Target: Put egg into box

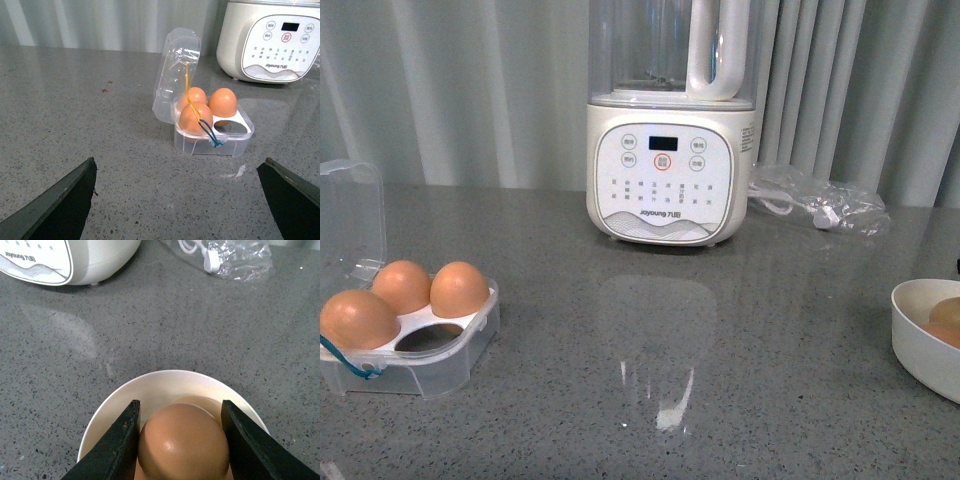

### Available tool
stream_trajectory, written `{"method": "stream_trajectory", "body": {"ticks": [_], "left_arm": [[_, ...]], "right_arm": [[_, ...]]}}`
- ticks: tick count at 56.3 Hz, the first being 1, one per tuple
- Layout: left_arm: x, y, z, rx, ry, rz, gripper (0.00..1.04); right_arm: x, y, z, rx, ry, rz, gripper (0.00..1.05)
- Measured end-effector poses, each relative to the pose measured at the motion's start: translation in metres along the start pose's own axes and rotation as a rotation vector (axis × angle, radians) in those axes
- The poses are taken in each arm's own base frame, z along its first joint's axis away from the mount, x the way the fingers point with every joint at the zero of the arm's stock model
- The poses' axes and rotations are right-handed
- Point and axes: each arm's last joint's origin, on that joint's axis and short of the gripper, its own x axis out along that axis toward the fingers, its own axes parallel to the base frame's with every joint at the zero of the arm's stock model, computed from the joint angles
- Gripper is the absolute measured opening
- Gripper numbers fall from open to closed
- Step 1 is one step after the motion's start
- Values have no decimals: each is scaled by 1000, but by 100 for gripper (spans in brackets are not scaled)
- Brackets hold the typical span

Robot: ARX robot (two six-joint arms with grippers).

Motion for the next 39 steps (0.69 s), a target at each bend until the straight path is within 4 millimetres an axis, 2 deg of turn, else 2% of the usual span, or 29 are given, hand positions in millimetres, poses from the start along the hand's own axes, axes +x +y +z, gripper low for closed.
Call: {"method": "stream_trajectory", "body": {"ticks": [13,22,28,32,39], "left_arm": [[0,0,0,0,0,0,98],[0,0,0,0,0,0,98],[0,0,0,0,0,0,98],[0,0,0,0,0,0,98],[0,0,0,0,0,0,98]], "right_arm": [[-9,7,25,-23,-71,22,42],[6,19,57,-27,-131,77,42],[27,40,73,-22,-139,151,42],[40,62,84,-29,-147,223,41],[54,91,91,-42,-147,320,41]]}}
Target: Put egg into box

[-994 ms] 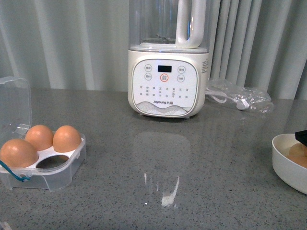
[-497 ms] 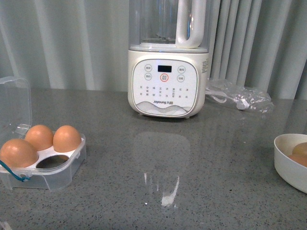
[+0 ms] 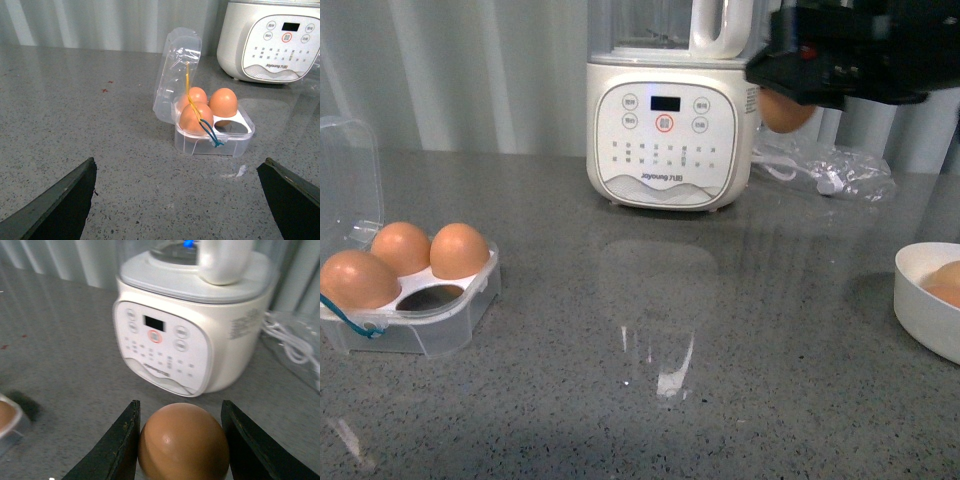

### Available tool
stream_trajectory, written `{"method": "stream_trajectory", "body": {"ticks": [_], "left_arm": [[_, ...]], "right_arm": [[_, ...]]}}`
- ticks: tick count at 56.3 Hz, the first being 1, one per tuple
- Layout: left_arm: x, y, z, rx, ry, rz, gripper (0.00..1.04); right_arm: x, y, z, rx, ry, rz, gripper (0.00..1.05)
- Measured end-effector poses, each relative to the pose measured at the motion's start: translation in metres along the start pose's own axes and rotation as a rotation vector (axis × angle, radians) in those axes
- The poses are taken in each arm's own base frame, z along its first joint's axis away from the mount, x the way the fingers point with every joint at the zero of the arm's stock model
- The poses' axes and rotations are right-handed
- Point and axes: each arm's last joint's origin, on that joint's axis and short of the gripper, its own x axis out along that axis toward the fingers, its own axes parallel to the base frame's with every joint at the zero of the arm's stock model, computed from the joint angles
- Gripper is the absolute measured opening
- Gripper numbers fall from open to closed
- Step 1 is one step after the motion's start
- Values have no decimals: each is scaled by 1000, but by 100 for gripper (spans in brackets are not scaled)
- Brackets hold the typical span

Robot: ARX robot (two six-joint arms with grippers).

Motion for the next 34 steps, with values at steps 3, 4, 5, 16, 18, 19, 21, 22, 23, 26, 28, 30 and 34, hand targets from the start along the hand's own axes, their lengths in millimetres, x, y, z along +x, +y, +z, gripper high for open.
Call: {"method": "stream_trajectory", "body": {"ticks": [3,4,5,16,18,19,21,22,23,26,28,30,34], "left_arm": [[0,0,0,0,0,0,98],[0,0,0,0,0,0,98],[0,0,0,0,0,0,98],[0,0,0,0,0,0,98],[0,0,0,0,0,0,98],[0,0,0,0,0,0,98],[0,0,0,0,0,0,98],[0,0,0,0,0,0,98],[0,0,0,0,0,0,98],[0,0,0,0,0,0,98],[0,0,0,0,0,0,98],[0,0,0,0,0,0,98],[0,0,0,0,0,0,98]], "right_arm": [[11,11,0,1,6,44,41],[13,12,0,1,8,51,41],[16,15,0,0,10,61,41],[43,30,-3,3,29,133,41],[48,32,-4,4,32,144,41],[51,34,-4,3,33,151,41],[56,36,-4,2,34,161,41],[57,36,-4,2,35,165,41],[60,37,-4,2,36,173,41],[65,40,-4,4,37,189,41],[68,42,-4,6,39,200,41],[71,44,-4,6,41,212,41],[77,48,-4,8,45,241,41]]}}
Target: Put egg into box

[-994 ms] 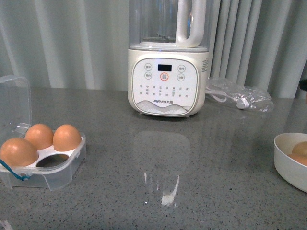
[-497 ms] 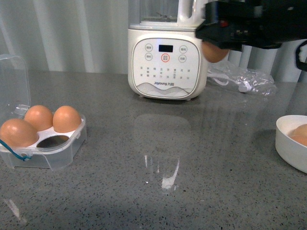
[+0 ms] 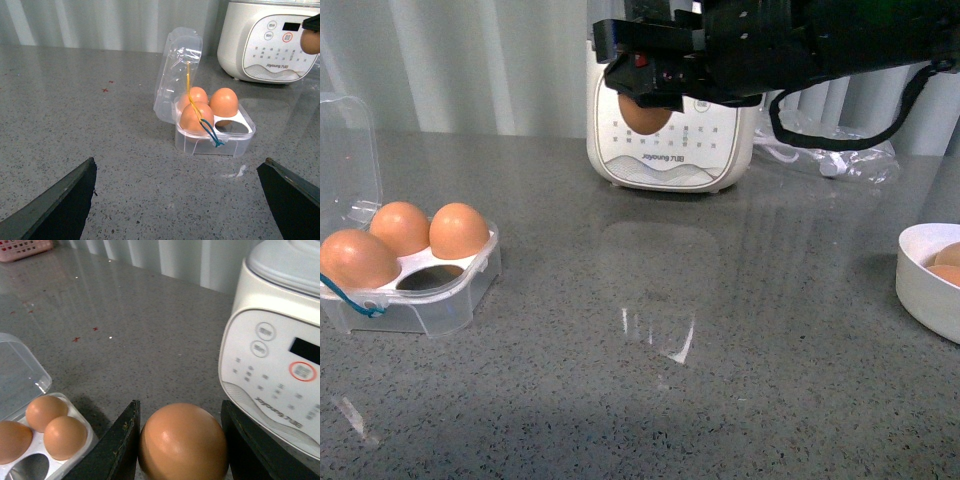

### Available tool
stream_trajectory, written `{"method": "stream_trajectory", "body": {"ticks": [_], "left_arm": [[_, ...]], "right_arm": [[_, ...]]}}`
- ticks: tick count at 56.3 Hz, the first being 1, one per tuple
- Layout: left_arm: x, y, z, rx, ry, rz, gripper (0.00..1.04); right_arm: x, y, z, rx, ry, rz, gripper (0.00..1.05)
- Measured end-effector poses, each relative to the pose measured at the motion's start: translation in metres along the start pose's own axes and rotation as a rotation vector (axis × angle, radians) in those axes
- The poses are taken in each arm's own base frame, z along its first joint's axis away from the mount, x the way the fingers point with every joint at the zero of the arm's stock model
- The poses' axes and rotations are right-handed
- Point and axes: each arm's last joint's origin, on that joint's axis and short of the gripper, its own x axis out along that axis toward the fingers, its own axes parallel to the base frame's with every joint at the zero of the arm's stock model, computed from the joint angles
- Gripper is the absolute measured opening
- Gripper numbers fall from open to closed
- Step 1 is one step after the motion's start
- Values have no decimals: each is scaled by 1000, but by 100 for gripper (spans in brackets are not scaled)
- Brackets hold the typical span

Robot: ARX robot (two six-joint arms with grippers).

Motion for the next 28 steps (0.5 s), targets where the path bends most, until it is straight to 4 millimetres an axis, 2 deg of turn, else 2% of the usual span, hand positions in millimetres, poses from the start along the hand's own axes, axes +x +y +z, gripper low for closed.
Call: {"method": "stream_trajectory", "body": {"ticks": [17,28], "left_arm": [[0,0,0,0,0,0,98],[0,0,0,0,0,0,98]], "right_arm": [[23,19,-2,3,23,168,41],[26,33,-6,-4,52,322,41]]}}
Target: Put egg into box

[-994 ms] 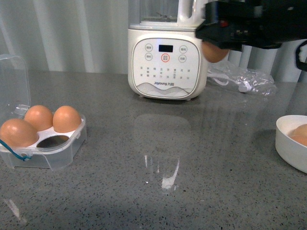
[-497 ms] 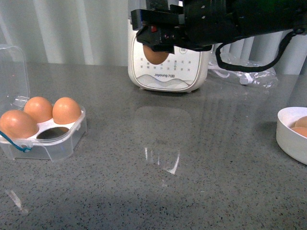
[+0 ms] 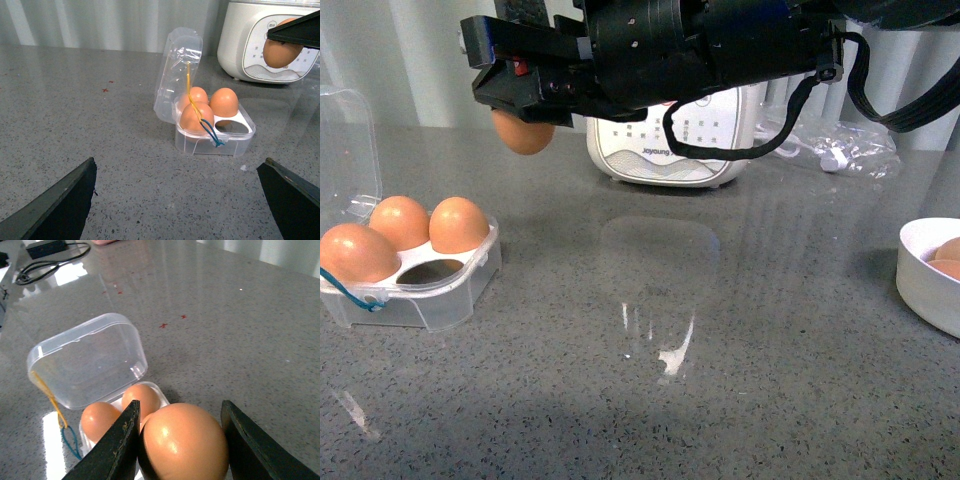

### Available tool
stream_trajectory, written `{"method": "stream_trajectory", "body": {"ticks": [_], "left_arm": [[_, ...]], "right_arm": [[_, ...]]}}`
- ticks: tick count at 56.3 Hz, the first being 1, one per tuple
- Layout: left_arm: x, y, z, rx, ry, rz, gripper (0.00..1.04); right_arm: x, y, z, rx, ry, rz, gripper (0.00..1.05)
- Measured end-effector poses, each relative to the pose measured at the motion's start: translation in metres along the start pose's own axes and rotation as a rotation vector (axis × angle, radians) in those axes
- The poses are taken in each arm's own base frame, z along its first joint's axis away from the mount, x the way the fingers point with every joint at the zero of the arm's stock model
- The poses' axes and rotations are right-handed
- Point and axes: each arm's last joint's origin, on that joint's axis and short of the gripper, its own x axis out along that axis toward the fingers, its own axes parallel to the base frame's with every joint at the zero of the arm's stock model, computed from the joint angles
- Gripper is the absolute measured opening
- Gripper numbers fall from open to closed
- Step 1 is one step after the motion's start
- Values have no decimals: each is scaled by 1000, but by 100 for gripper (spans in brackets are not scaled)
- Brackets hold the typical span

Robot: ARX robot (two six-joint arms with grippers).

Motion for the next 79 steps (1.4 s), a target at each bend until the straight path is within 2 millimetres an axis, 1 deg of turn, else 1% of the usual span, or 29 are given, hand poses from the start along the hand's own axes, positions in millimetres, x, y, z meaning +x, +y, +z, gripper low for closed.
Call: {"method": "stream_trajectory", "body": {"ticks": [15,28,37,45,62,79], "left_arm": [[0,0,0,0,0,0,98],[0,0,0,0,0,0,98],[0,0,0,0,0,0,98],[0,0,0,0,0,0,98],[0,0,0,0,0,0,98],[0,0,0,0,0,0,98]], "right_arm": [[-3,9,-7,-9,18,98,41],[0,16,-16,-22,41,143,41],[7,29,-16,-36,46,195,41],[18,38,-17,-48,67,227,41],[32,41,-16,-56,83,244,41],[47,39,-19,-64,99,236,41]]}}
